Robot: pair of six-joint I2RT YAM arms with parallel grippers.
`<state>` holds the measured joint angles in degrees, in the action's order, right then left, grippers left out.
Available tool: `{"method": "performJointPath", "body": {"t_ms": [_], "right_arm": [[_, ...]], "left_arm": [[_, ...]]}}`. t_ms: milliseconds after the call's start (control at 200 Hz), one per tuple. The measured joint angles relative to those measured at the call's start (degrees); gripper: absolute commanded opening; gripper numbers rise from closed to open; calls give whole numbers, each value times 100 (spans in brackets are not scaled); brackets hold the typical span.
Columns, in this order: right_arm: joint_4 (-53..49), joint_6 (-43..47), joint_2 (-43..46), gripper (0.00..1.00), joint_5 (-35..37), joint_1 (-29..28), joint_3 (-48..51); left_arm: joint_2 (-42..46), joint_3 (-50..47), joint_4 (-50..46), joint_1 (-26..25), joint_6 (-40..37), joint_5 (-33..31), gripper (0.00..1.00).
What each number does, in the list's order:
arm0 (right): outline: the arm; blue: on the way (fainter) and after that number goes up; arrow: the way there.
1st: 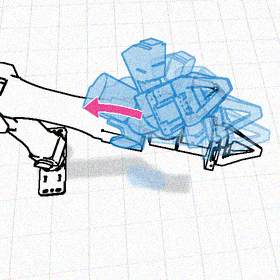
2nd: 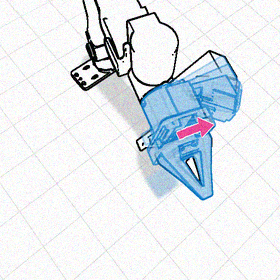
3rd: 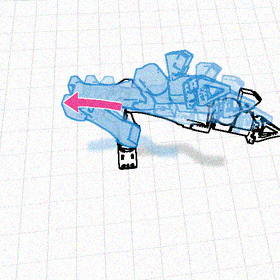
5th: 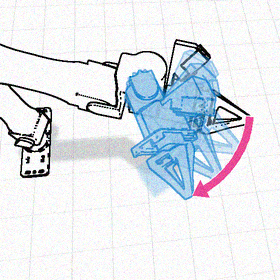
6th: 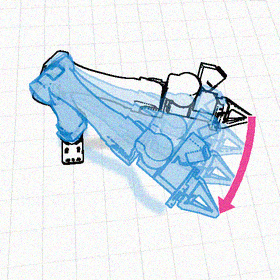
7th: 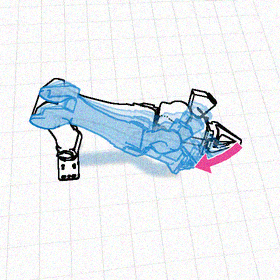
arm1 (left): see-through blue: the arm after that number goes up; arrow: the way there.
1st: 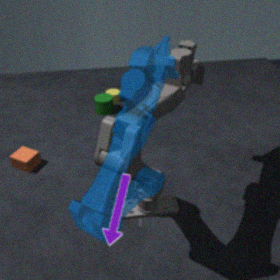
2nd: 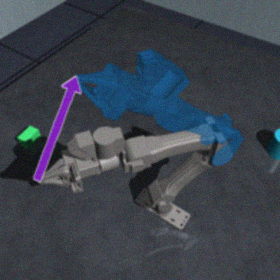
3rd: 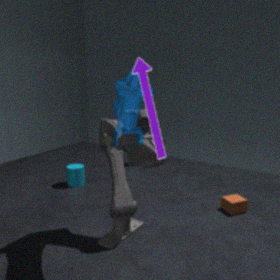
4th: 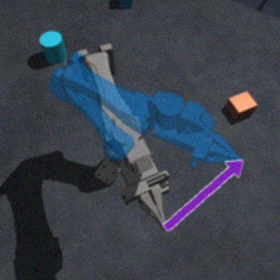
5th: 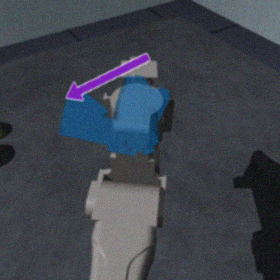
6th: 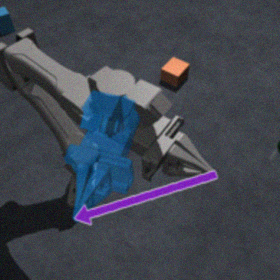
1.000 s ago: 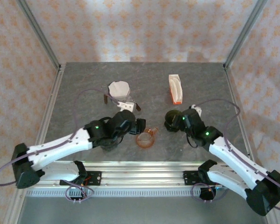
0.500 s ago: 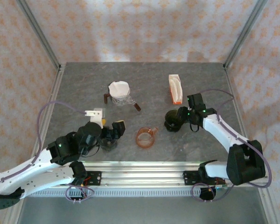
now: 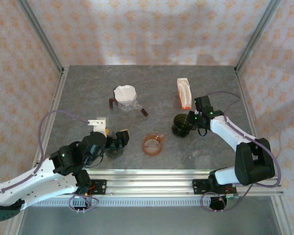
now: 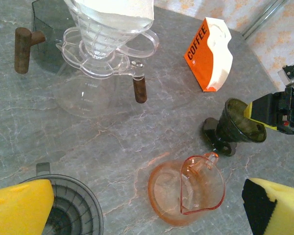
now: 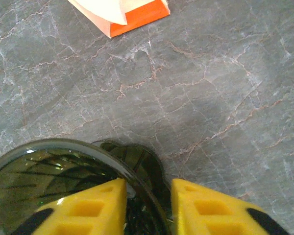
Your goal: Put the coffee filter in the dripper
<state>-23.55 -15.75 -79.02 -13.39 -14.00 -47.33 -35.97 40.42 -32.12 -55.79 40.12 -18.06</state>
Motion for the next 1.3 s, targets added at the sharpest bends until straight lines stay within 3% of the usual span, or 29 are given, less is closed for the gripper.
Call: {"method": "performJointPath", "body": {"t_ms": [275, 485, 676, 796, 1076, 1301], "right_arm": [[57, -39, 111, 0, 31, -328, -26], [-240, -94, 675, 0, 181, -610, -17], [-691, -208, 1891, 0, 87, -833, -20], [-1012, -348, 2317, 0, -87, -1266, -129], [-1156, -754, 2041, 0, -122, -3032, -505], [-949, -852, 1475, 0, -2, -3338, -734]], "left_arm": [[140, -96, 0, 0, 85, -2, 100], [315, -170, -4, 0, 166, -24, 100], [481, -221, -9, 0, 192, -59, 100], [525, -269, -9, 0, 192, -94, 100], [553, -278, -24, 0, 192, -195, 100], [616, -278, -35, 0, 195, -214, 100]]}}
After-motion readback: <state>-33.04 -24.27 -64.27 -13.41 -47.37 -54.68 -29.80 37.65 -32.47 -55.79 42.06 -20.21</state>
